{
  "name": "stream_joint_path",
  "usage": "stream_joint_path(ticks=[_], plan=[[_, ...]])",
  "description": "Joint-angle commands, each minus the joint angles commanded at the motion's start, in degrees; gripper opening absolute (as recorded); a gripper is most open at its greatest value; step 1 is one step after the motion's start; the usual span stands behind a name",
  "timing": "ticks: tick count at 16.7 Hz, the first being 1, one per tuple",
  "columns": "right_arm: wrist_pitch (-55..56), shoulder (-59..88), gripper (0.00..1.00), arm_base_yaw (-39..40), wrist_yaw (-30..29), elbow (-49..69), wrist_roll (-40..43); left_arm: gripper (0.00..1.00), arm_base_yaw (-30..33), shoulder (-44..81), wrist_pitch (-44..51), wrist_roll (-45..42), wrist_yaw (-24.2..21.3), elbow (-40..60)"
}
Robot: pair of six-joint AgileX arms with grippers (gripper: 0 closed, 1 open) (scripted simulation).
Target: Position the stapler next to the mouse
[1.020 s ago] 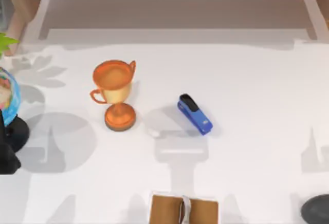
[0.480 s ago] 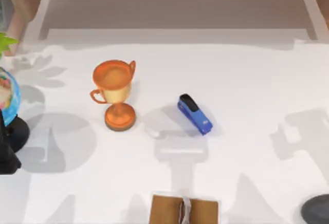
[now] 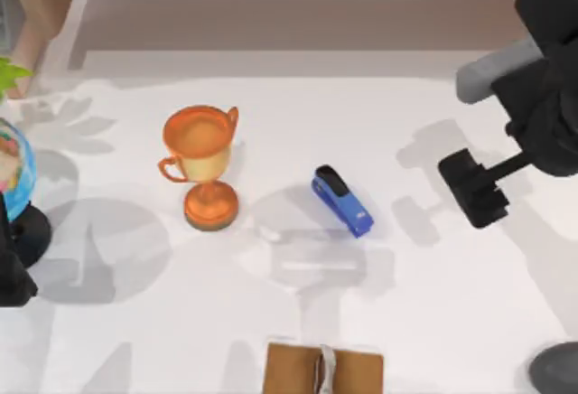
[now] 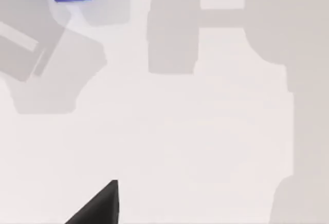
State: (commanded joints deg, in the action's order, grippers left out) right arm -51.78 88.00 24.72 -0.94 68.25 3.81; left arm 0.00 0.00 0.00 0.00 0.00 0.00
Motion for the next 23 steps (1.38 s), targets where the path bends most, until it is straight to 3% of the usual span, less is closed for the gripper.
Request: stream_joint_path(ticks=[5,11,15,23], plan=[[-14.3,27.3,1.00,5.8,-1.0,26.1,-1.1,1.00,0.0,0.0,0.0,0.0,0.0,0.0],[-20.9,46.8,1.00,9.7,0.2,48.9,-3.4,1.00,0.0,0.0,0.0,0.0,0.0,0.0],[-21.3,50.1,1.00,10.3,0.7,52.9,-4.1,1.00,0.0,0.0,0.0,0.0,0.0,0.0],[-17.5,50.7,1.00,10.0,0.7,49.7,-3.9,1.00,0.0,0.0,0.0,0.0,0.0,0.0]])
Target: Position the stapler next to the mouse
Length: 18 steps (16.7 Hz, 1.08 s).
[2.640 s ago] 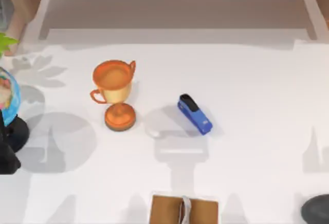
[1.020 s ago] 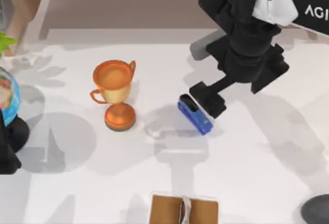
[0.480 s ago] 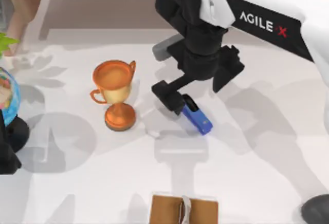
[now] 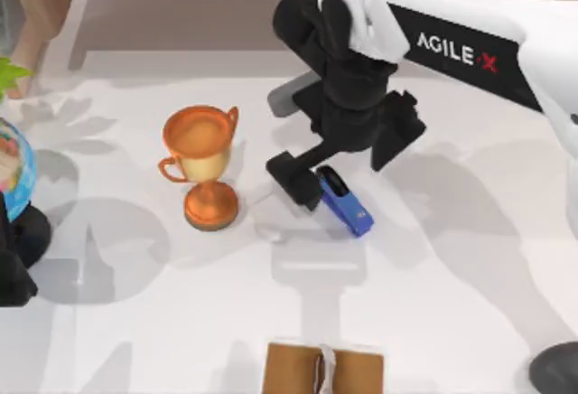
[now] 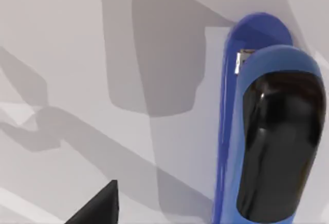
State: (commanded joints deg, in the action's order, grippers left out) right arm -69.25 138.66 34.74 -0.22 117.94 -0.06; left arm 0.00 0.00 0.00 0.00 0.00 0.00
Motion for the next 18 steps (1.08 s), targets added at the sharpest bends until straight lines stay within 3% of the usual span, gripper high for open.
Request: stream_joint_path(ticks=[8,18], plan=[[6.0,1.4,1.00,0.3,0.0,-4.6,-0.3,1.00,0.0,0.0,0.0,0.0,0.0,0.0],[6.0,1.4,0.25,0.3,0.0,-4.6,-0.3,1.00,0.0,0.0,0.0,0.0,0.0,0.0]])
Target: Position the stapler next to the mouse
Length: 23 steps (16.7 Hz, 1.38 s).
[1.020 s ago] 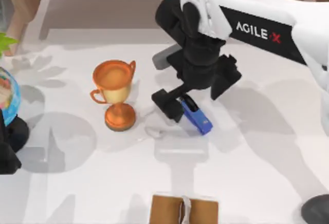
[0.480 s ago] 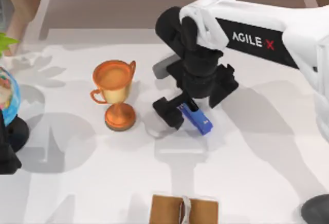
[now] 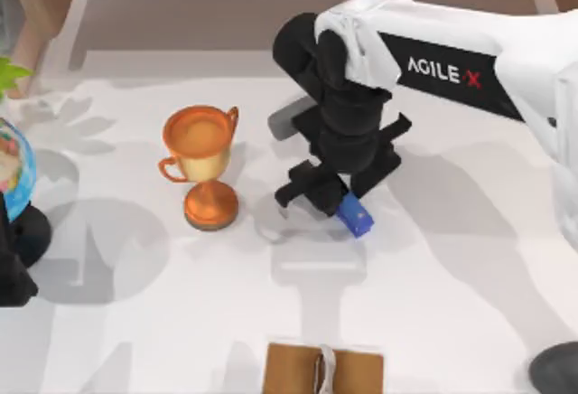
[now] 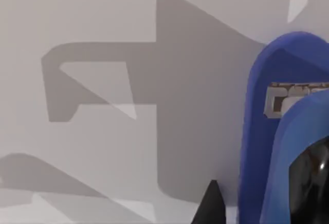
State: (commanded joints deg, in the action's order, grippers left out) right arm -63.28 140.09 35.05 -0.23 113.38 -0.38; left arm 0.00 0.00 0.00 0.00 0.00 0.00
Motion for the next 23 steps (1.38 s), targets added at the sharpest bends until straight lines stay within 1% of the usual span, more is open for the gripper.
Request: stream_joint_path(ticks=[3,4,13,18,23], plan=[[0.0,0.0,0.02,0.0,0.0,0.0,0.0,1.00,0.0,0.0,0.0,0.0,0.0,0.0],[0.0,0.0,0.00,0.0,0.0,0.0,0.0,1.00,0.0,0.0,0.0,0.0,0.0,0.0],[-0.3,-0.2,0.00,-0.2,-0.1,0.2,0.0,1.00,0.0,0.0,0.0,0.0,0.0,0.0],[-5.4,-1.3,0.00,-0.2,-0.1,3.9,0.0,1.00,0.0,0.0,0.0,0.0,0.0,0.0],[-5.6,-1.4,0.00,-0.2,-0.1,4.1,-0.1,1.00,0.0,0.0,0.0,0.0,0.0,0.0]])
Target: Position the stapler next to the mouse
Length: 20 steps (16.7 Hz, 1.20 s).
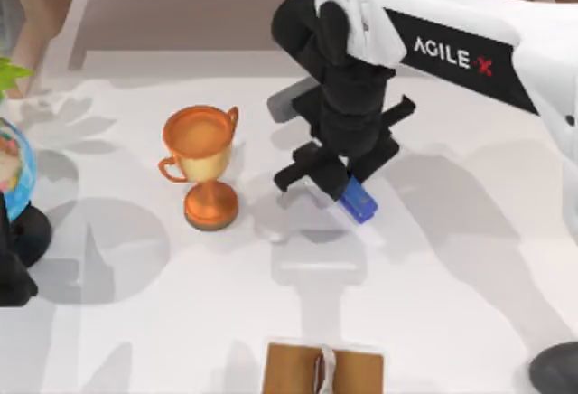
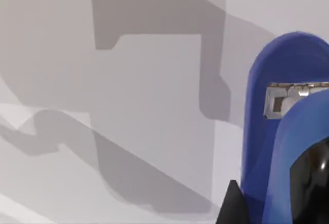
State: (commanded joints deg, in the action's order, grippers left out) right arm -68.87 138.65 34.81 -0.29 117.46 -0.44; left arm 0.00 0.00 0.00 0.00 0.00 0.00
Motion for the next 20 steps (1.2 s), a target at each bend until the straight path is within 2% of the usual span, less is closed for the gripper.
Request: stream_joint_path(ticks=[5,14,20], plan=[[2.8,-6.7,0.00,-5.1,-0.1,-8.6,-2.0,1.00,0.0,0.0,0.0,0.0,0.0,0.0],[11.7,-26.8,0.00,-22.1,-0.1,-38.9,-8.9,1.00,0.0,0.0,0.0,0.0,0.0,0.0],[13.4,-30.7,0.00,-25.4,-0.2,-44.0,-10.2,1.00,0.0,0.0,0.0,0.0,0.0,0.0]])
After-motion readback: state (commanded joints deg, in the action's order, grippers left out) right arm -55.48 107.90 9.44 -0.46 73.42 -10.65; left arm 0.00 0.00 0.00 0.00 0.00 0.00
